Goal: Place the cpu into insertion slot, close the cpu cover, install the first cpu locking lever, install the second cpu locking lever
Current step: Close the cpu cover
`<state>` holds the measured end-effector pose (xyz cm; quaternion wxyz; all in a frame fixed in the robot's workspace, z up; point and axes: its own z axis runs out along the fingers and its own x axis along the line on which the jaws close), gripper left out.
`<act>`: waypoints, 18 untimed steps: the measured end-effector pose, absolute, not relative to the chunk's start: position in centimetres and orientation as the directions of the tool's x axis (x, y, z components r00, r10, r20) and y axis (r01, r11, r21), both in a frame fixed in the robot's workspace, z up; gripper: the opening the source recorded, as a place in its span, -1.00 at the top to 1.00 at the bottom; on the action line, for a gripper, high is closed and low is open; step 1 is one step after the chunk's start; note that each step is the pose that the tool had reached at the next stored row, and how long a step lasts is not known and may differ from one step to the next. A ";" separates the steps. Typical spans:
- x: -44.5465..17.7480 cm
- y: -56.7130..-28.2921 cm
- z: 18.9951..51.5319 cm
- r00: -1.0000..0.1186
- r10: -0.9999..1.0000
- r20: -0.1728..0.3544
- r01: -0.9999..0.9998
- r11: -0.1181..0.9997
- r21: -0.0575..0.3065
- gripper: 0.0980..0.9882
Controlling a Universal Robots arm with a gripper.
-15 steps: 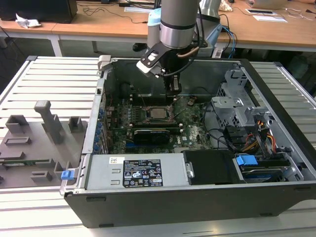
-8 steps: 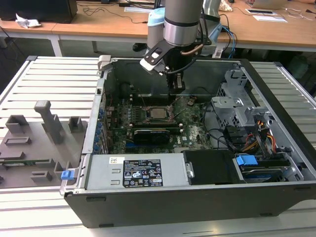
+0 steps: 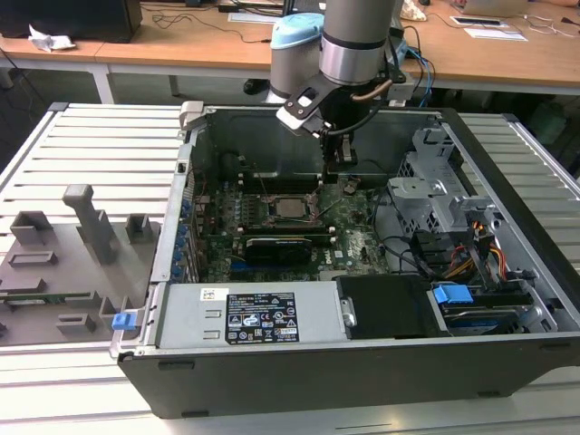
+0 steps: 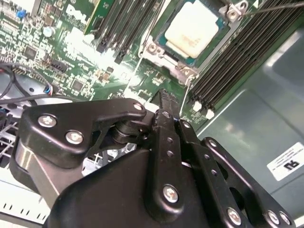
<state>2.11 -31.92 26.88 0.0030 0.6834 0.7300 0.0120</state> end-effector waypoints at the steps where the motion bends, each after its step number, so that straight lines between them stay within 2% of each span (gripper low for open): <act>1: 2.2 -31.9 26.9 -0.066 0.998 0.012 0.998 0.066 0.022 0.98; 18: 5.4 -31.8 26.7 -0.079 0.997 0.010 0.997 0.079 0.019 0.98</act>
